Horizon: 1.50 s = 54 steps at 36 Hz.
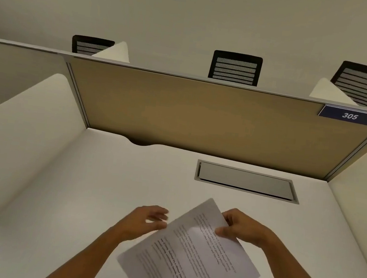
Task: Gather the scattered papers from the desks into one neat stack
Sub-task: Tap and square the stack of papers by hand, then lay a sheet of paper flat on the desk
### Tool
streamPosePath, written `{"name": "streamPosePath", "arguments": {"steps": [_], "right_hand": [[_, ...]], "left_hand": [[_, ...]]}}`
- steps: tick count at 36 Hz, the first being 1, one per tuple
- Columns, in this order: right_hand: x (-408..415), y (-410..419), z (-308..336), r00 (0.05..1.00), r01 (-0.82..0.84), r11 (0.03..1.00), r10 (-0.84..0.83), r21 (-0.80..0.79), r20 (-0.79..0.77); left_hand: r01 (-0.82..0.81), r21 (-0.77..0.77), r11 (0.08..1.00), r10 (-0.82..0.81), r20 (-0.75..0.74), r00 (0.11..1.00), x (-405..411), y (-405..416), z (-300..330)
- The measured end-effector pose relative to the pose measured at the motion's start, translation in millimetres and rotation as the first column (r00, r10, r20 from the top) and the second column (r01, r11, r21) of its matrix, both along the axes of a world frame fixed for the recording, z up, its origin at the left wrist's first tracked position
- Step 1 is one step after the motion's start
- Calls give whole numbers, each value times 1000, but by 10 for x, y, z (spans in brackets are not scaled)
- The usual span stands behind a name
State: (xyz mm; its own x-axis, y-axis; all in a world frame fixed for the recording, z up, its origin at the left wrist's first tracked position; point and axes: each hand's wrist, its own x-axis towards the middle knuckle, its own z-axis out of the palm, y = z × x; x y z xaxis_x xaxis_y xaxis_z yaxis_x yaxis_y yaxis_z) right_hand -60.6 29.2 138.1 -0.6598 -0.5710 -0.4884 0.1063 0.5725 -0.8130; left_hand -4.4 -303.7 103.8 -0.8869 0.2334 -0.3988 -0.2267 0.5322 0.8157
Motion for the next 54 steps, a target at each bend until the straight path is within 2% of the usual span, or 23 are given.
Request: {"name": "streamPosePath", "arguments": {"steps": [3, 5, 8, 11, 16, 20, 24, 29, 33, 36, 39, 42, 44, 54], "right_hand": [[-76, -103, 134, 998, -60, 998, 60, 1, 29], [-123, -148, 204, 996, -74, 997, 73, 12, 59], [-172, -186, 258, 991, -50, 998, 45, 39, 128], [-198, -209, 300, 979, -7, 999, -2, 42, 205], [-181, -75, 361, 924, 173, 982, -136, -75, 357], [-89, 120, 125, 794, 464, 845, -265, -264, 547], [77, 120, -107, 774, 535, 755, -255, -381, 580], [366, -96, -321, 827, 517, 729, -291, -448, 481], [597, -345, -444, 845, 493, 783, -325, -380, 425], [749, -525, -529, 851, 499, 786, -365, -365, 378], [855, -684, -555, 865, 499, 809, -444, -310, 233], [873, -815, -547, 897, 436, 860, -438, -264, 55], [849, -876, -564, 905, 412, 880, -426, -235, -9], [673, -1267, -603, 891, 421, 864, -451, -276, -50]], "left_hand": [[161, 170, 972, -185, 136, 973, 35, 178, 232], [188, 211, 959, -222, 152, 963, 63, 244, 278], [131, 204, 970, -161, 140, 977, 101, 294, 246], [56, 266, 962, -95, 137, 986, 158, 306, 210], [-109, 356, 928, 67, 127, 990, 256, 240, 179], [-222, 371, 902, 194, 111, 975, 314, 149, 155], [-291, 364, 885, 272, 105, 957, 357, 106, 103], [-386, 384, 839, 381, 93, 920, 387, 105, 44], [-483, 405, 776, 497, 79, 864, 394, 103, 28], [-545, 408, 733, 570, 69, 819, 391, 87, 33], [-574, 367, 732, 604, 38, 796, 404, 59, 32], [-585, 350, 732, 617, 24, 786, 425, 9, 10], [-589, 349, 729, 623, 22, 782, 441, -36, -4], [-645, 398, 652, 676, 79, 733, 419, -415, -105]]}}
